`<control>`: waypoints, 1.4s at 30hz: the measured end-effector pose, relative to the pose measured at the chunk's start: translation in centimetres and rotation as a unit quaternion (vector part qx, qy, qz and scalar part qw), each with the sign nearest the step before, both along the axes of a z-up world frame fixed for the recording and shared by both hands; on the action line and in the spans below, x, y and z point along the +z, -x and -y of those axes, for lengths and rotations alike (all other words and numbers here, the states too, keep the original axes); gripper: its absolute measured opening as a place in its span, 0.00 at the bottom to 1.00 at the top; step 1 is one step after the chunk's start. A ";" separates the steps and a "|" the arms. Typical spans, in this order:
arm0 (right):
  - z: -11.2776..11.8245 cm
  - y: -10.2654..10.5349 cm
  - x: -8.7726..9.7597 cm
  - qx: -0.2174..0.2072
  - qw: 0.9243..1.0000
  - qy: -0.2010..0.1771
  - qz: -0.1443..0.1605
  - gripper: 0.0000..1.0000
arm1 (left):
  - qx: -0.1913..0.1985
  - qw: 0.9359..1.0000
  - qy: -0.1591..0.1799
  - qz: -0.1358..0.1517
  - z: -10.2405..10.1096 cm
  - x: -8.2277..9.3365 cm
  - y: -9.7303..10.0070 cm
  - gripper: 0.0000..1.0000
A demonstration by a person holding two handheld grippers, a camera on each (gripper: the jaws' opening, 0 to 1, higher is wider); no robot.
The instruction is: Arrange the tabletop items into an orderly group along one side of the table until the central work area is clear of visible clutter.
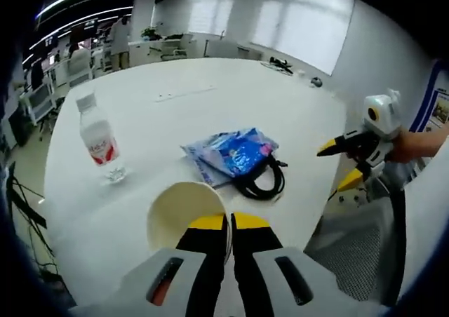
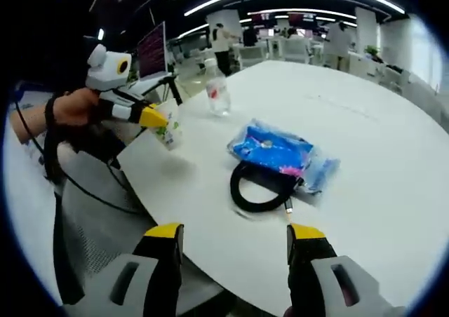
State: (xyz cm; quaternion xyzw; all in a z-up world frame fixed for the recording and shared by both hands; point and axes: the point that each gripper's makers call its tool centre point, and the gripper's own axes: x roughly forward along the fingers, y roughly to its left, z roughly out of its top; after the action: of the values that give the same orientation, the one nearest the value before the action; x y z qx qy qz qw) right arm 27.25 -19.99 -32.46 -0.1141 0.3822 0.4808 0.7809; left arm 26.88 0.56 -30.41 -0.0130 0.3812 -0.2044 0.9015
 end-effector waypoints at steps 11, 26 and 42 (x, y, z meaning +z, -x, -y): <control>0.8 -0.1 -0.1 -0.013 1.000 0.002 -0.002 0.60 | -0.002 0.998 -0.059 -0.008 -1.4 -0.8 -3.7 0.00; 2.4 -0.1 -0.8 -0.023 1.000 0.012 -0.014 0.60 | -0.023 0.991 -0.122 -0.043 -1.0 -4.2 -7.2 0.00; 2.6 -1.3 -0.9 -0.020 0.999 0.017 -0.019 0.60 | -0.011 0.989 -0.138 -0.045 -2.6 -5.5 -11.4 0.00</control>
State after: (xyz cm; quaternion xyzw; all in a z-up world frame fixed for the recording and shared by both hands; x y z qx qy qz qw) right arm 28.57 -22.57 -33.37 -0.1111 0.4072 0.4606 0.7808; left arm 38.26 3.18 -35.86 0.1070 0.4463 -0.1589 0.8741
